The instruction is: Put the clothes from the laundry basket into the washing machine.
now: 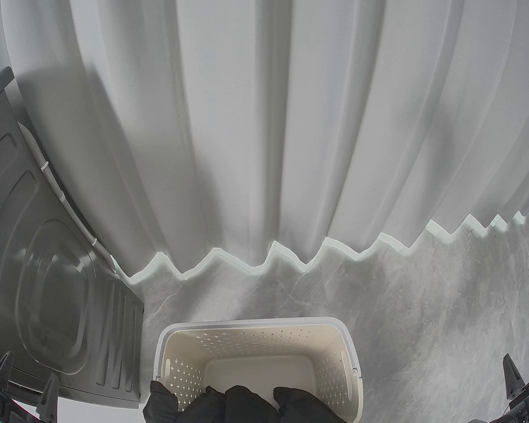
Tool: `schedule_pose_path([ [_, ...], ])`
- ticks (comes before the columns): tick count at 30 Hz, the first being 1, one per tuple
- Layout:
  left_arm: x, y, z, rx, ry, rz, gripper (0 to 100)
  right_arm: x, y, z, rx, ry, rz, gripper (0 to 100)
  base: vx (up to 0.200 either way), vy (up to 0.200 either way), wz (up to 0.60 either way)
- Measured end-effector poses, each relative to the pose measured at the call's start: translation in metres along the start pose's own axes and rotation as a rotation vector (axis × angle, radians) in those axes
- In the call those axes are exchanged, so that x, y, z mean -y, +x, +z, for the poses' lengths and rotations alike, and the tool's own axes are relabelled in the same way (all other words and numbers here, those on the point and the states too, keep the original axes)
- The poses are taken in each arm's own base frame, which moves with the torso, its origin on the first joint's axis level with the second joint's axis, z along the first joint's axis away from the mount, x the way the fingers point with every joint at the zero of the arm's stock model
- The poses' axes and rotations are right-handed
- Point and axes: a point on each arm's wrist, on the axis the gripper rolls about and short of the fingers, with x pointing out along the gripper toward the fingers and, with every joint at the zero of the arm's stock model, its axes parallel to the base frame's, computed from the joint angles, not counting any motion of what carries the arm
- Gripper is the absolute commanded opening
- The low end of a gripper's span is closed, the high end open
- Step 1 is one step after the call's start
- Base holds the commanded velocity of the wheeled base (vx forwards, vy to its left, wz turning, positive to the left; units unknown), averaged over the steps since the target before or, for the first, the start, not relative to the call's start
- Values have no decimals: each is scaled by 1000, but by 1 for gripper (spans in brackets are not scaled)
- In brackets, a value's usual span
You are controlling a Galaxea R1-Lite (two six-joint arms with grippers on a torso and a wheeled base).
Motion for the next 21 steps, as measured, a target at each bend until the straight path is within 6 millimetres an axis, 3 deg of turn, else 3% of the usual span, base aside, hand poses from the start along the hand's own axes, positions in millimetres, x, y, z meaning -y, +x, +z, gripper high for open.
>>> schedule_pose_path([
  [8,0,0,0,0,-1,0,100,0,0,0,0,0,0,100,0,0,0],
  [21,0,0,0,0,-1,-1,100,0,0,0,0,1,-1,100,-200,0,0],
])
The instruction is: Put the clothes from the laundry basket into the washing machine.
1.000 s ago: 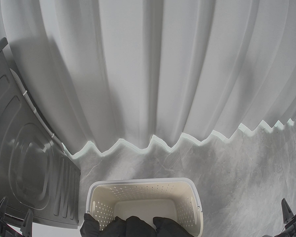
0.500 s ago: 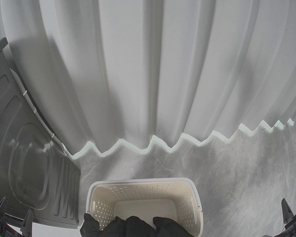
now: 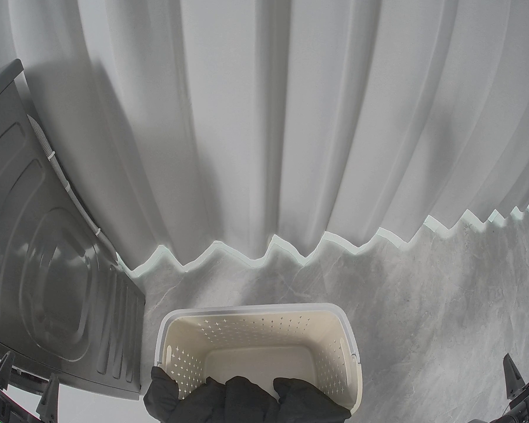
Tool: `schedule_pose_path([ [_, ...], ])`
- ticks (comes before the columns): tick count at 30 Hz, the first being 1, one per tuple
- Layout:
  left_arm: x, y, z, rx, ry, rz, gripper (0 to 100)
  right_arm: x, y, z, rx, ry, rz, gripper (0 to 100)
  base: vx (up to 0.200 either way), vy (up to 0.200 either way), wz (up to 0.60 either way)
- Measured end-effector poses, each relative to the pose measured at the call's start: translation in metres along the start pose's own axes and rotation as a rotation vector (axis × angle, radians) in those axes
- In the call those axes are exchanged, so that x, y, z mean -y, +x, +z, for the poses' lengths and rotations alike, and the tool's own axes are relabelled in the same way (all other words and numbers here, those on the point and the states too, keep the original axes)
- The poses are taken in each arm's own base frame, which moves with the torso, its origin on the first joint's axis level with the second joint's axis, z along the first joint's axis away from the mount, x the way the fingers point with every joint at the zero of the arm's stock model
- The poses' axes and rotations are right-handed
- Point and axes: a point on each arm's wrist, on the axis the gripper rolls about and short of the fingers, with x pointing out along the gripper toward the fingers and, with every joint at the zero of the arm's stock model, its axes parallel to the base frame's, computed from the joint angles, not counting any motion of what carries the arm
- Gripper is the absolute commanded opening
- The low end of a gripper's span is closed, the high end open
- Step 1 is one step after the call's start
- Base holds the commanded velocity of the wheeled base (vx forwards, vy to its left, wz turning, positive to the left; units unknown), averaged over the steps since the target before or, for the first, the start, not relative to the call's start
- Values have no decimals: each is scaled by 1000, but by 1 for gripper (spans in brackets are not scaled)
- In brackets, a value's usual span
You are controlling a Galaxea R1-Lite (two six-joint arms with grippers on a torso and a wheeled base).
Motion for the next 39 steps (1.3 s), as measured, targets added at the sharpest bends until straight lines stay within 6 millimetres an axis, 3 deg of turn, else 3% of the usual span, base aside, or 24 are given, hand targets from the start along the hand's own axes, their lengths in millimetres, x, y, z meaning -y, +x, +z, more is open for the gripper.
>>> schedule_pose_path([
  [39,0,0,0,0,4,0,100,0,0,0,0,0,2,100,-200,0,0],
])
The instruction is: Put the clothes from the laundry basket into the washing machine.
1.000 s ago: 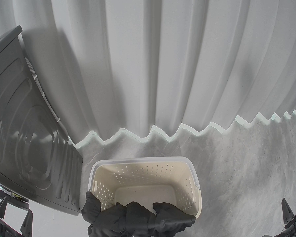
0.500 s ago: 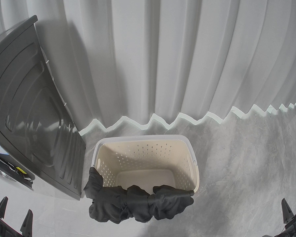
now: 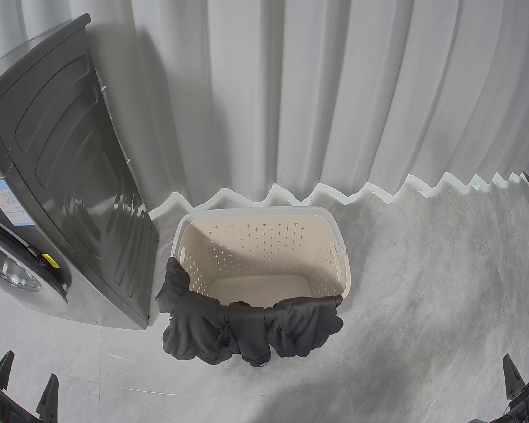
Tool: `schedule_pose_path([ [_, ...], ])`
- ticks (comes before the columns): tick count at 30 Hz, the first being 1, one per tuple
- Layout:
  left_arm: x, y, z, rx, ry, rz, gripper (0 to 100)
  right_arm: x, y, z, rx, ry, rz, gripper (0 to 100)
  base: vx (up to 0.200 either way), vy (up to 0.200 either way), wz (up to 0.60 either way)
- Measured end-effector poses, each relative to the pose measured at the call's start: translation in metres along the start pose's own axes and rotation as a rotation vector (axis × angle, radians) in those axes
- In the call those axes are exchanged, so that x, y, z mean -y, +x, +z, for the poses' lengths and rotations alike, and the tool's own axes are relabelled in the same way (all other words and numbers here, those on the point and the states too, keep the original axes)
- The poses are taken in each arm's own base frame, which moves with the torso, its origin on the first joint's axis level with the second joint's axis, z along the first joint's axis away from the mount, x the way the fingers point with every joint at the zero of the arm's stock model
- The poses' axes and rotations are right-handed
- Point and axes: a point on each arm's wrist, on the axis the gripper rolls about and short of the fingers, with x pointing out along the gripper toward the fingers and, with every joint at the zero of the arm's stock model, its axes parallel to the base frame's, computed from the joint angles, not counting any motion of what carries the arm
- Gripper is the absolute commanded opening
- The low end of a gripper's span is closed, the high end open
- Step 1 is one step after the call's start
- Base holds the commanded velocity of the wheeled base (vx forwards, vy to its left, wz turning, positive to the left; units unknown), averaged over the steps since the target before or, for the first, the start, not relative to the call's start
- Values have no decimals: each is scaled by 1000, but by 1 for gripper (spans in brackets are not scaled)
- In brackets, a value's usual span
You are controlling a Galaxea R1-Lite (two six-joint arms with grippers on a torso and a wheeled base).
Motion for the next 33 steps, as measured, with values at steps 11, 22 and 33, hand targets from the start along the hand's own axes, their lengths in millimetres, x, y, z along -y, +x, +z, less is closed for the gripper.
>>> schedule_pose_path([
  [11,0,0,0,0,-3,0,100,0,0,0,0,0,0,100,-145,0,0],
  [22,0,0,0,0,-10,-1,100,0,0,0,0,0,-1,100,0,91,0],
  [33,0,0,0,0,-11,-4,100,0,0,0,0,0,0,100,0,200,0],
])
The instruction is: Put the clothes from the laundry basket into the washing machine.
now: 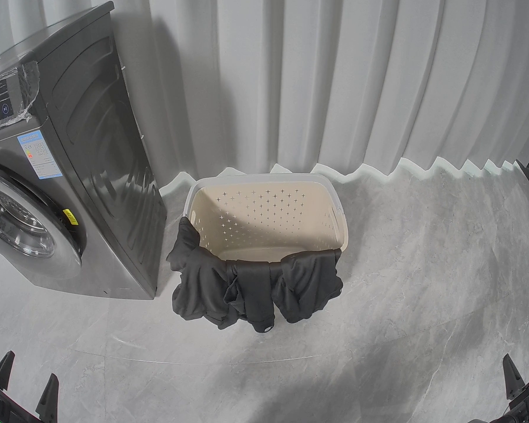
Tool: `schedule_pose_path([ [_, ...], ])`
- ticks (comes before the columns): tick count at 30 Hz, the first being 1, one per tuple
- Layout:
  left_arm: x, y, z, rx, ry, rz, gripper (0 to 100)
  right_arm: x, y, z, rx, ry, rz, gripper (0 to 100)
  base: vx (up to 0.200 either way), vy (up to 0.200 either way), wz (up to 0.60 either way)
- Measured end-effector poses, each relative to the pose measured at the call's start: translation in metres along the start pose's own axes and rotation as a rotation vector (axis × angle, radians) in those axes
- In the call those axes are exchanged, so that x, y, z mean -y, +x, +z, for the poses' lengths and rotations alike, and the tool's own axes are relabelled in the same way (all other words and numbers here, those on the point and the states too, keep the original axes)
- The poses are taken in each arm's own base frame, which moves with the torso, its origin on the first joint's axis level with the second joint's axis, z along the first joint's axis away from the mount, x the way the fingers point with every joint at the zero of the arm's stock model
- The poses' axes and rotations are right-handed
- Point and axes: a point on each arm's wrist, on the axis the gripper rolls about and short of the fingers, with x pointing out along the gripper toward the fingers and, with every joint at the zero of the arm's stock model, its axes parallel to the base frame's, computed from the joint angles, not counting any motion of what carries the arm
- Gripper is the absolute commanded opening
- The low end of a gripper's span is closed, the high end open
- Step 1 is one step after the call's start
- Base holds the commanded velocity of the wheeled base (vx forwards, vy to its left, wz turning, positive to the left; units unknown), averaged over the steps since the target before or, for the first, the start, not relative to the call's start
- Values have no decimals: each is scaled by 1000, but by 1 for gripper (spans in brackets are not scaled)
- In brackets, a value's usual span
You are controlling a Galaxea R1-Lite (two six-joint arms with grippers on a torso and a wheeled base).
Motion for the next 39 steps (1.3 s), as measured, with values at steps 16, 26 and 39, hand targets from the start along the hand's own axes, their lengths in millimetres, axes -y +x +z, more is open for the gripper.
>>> schedule_pose_path([
  [16,0,0,0,0,-5,1,100,0,0,0,0,0,0,100,0,200,0],
  [26,0,0,0,0,-5,2,100,0,0,0,0,0,0,100,0,200,0],
  [39,0,0,0,-1,-4,1,100,0,0,0,0,0,-1,100,0,200,0],
])
